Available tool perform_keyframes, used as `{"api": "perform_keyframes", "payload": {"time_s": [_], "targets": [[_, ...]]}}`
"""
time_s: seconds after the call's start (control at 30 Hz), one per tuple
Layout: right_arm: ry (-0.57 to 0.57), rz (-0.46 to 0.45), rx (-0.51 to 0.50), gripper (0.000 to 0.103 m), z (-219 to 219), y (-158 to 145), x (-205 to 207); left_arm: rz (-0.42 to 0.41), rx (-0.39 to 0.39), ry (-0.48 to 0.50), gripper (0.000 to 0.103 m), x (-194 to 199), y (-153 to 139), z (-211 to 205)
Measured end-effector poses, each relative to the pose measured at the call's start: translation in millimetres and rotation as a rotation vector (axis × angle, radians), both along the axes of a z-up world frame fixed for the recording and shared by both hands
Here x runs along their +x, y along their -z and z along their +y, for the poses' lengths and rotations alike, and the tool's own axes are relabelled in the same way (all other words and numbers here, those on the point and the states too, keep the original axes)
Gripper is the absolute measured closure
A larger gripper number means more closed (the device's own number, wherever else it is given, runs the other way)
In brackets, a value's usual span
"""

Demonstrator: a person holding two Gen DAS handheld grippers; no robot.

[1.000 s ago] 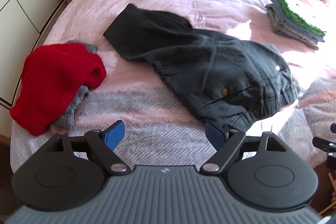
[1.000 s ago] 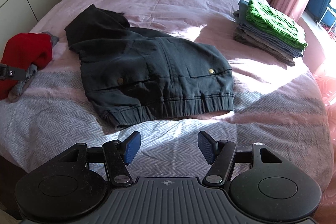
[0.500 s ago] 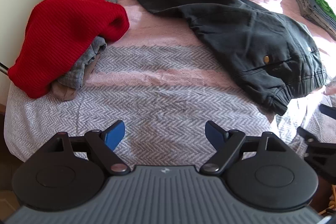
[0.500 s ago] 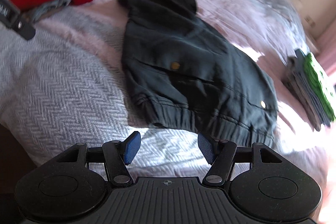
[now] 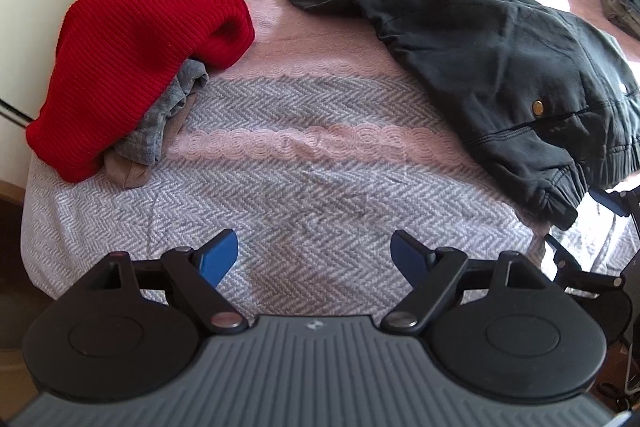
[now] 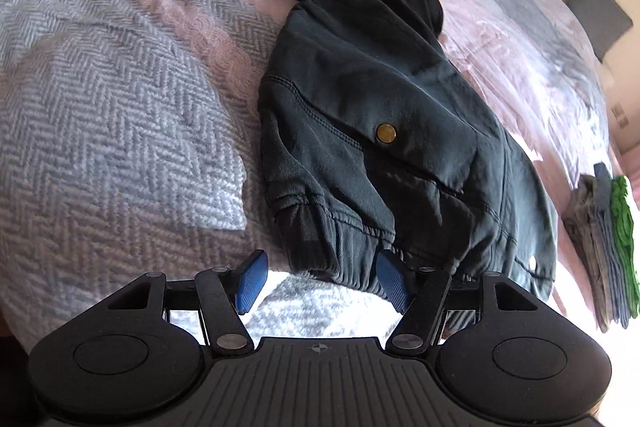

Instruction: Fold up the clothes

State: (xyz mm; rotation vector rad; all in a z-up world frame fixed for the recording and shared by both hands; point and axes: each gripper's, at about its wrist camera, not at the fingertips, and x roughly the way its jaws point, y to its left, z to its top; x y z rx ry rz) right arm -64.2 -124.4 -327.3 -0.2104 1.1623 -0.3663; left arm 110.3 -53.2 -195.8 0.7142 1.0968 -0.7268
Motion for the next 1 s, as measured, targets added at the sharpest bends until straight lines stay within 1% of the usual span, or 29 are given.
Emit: {"api": "perform_keyframes", "payload": {"time_s": [0.3, 0.4, 0.43, 0.47, 0.5, 0.53, 0.6, 0.63, 0.7, 0.77, 0.83, 0.87, 0.93, 1.0], "targets": [[-0.142, -0.011, -0.063, 0.039, -8.9, 14.1, -0.4, -0.017, 0.007, -0.048, 0.022, -11.7, -1.4, -17.1], [-0.161, -0.037, -0.038, 0.040, -15.4, 10.2, 0.3, -0.022, 0.012, -0.066, 0.022, -14.1, -0.9, -18.7], [-0.164, -0.047, -0.026, 0.046, -18.3, 8.1, 0.6, -0.024, 0.014, -0.073, 0.022, -14.7, -0.8, -18.9], [-0.167, -0.056, -0.014, 0.060, -21.2, 6.0, 0.8, -0.025, 0.016, -0.082, 0.022, -15.3, -0.9, -18.7], [-0.171, -0.066, -0.001, 0.083, -24.0, 4.0, 1.1, -0.026, 0.018, -0.092, 0.022, -15.9, -1.4, -18.2], [-0.174, -0.076, 0.011, 0.086, -26.9, 1.9, 1.3, -0.027, 0.020, -0.102, 0.022, -16.6, -1.9, -17.7], [-0.181, -0.096, 0.036, 0.089, -32.6, -2.3, 1.9, -0.032, 0.023, -0.120, 0.022, -18.7, -3.9, -16.6], [-0.153, -0.126, 0.075, 0.090, -41.4, -11.6, 1.2, -0.035, 0.026, -0.130, 0.022, -20.0, -5.2, -16.9], [0.008, -0.255, 0.256, 0.091, -84.5, -56.1, -6.7, -0.040, 0.030, -0.145, 0.022, -23.0, -7.7, -19.4], [0.179, -0.409, 0.430, 0.091, -139.7, -104.7, -23.1, -0.047, 0.033, -0.158, 0.022, -27.6, -10.9, -25.5], [0.345, -0.575, 0.567, 0.091, -205.4, -153.2, -47.2, -0.052, 0.030, -0.166, 0.022, -34.5, -14.5, -34.9], [0.420, -0.654, 0.604, 0.091, -239.8, -173.1, -61.3, -0.054, 0.024, -0.166, 0.022, -38.8, -16.5, -41.1], [0.567, -0.800, 0.638, 0.091, -310.1, -205.3, -89.7, -0.055, 0.010, -0.161, 0.022, -48.6, -20.0, -55.2], [0.748, -0.888, 0.633, 0.090, -378.1, -218.8, -114.5, -0.056, -0.005, -0.146, 0.022, -60.6, -21.5, -71.0]]}}
